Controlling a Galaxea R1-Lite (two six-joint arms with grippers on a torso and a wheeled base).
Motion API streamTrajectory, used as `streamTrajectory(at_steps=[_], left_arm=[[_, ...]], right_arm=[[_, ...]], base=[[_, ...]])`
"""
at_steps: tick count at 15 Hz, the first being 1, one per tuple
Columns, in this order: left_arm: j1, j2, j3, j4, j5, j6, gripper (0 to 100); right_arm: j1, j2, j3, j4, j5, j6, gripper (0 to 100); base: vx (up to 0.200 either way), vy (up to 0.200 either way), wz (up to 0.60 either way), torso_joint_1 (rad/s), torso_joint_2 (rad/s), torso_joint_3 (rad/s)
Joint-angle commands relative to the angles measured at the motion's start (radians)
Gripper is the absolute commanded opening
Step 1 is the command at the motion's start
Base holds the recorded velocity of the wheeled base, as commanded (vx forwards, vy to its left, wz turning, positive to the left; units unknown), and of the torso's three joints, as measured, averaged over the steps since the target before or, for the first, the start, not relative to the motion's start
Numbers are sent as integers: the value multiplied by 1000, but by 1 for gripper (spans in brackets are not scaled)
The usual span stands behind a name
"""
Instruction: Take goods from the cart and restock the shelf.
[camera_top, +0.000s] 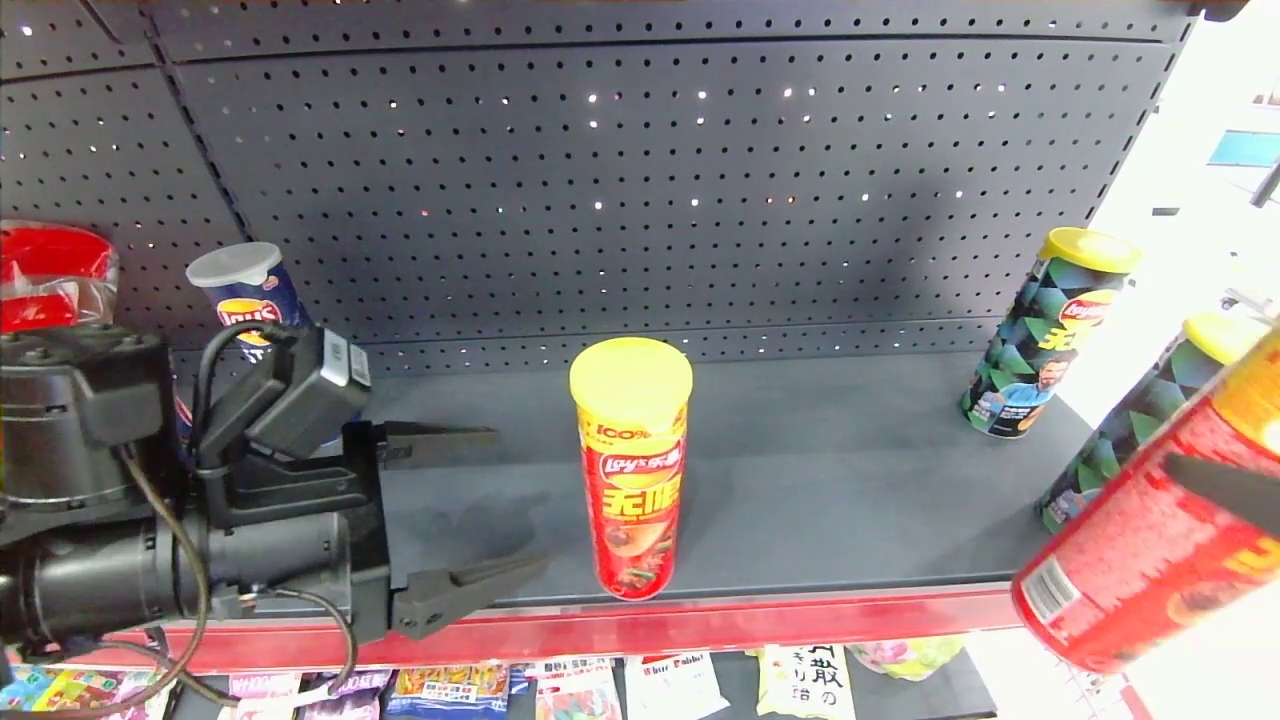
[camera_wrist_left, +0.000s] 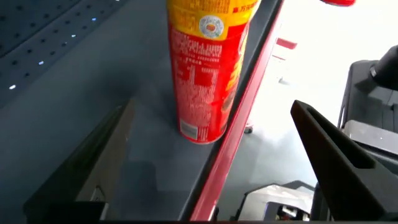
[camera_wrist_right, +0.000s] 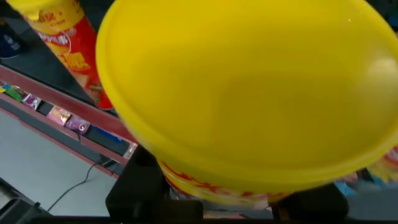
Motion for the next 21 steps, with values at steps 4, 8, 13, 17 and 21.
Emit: streamTrajectory(at_steps=[4, 8, 13, 17, 21], left_arm=[[10, -181, 68, 2, 71, -72, 100], [10, -190, 68, 5, 102, -72, 100], [9, -206, 69, 6, 135, -72, 100], [9, -229, 100, 6, 146, -72, 100], [9, -227, 100, 5, 154, -72, 100]], right_arm=[[88, 459, -274, -48, 6, -67, 0], [102, 709, -475, -120, 12, -83, 0], [145, 918, -677, -132, 38, -80, 0], [189, 1020, -774, -133, 47, -77, 0], [203, 1096, -840, -133, 54, -77, 0]], base=[[0, 0, 0, 0, 0, 0], [0, 0, 0, 0, 0, 0], [0, 0, 0, 0, 0, 0], [0, 0, 0, 0, 0, 0], [0, 0, 0, 0, 0, 0]])
